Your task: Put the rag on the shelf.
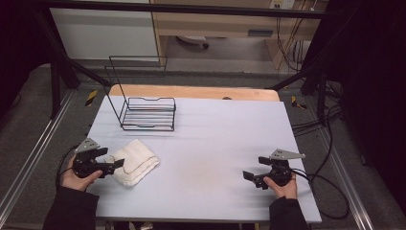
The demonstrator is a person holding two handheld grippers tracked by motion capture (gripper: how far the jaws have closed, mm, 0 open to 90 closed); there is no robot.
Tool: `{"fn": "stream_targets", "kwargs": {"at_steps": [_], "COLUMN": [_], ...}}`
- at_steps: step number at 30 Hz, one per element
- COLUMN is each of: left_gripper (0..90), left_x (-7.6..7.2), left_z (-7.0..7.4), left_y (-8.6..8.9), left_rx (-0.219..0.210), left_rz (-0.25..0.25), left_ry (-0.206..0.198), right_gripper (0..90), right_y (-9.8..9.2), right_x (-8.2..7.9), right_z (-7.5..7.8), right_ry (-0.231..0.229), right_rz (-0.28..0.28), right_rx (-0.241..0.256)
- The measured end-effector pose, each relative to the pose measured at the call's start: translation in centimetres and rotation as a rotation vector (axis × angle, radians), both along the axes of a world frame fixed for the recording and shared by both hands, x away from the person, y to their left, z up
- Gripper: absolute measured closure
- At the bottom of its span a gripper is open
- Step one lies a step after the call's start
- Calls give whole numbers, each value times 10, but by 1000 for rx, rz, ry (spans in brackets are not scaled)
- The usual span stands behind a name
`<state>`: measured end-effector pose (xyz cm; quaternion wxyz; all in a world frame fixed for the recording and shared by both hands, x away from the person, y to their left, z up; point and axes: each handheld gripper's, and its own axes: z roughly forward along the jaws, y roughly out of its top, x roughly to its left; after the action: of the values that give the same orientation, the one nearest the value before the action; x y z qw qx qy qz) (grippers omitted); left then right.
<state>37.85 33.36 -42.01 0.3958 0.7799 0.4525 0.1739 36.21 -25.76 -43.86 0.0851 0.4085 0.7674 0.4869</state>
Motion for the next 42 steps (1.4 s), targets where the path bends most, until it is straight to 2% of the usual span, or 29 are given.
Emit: {"fn": "stream_targets", "kwargs": {"at_steps": [4,7,9,11,15,18,25,29,30,36,38,42], "left_gripper": [237,295,319,391,466,552,646,780,791,816,818,817], "left_x": [3,6,8,10,11,11,11,10,8,1,-3,-15], "left_z": [-5,-9,-11,-15,-16,-17,-17,-14,-13,-9,-7,-5], "left_y": [10,15,17,18,18,18,16,14,13,9,8,9], "left_rx": [30,50,67,96,98,81,71,62,65,70,78,62], "left_rz": [48,85,95,95,91,79,73,91,106,121,119,108], "left_ry": [11,37,54,76,101,126,168,189,197,205,208,197], "right_gripper": [5,5,5,5,5,5,5,5,5,5,5,5], "right_y": [1,1,1,1,1,1,1,1,1,1,1,0], "right_x": [0,0,0,0,1,1,1,1,1,1,1,0], "right_z": [-1,-1,-1,-1,-1,-1,-1,-1,-1,-1,-1,0], "right_ry": [2,7,6,5,4,3,3,4,4,4,3,2], "right_rz": [2,1,2,2,1,1,2,3,4,4,3,2], "right_rx": [-8,-9,-12,-10,-11,-9,-8,-9,-8,-8,-8,-5]}}
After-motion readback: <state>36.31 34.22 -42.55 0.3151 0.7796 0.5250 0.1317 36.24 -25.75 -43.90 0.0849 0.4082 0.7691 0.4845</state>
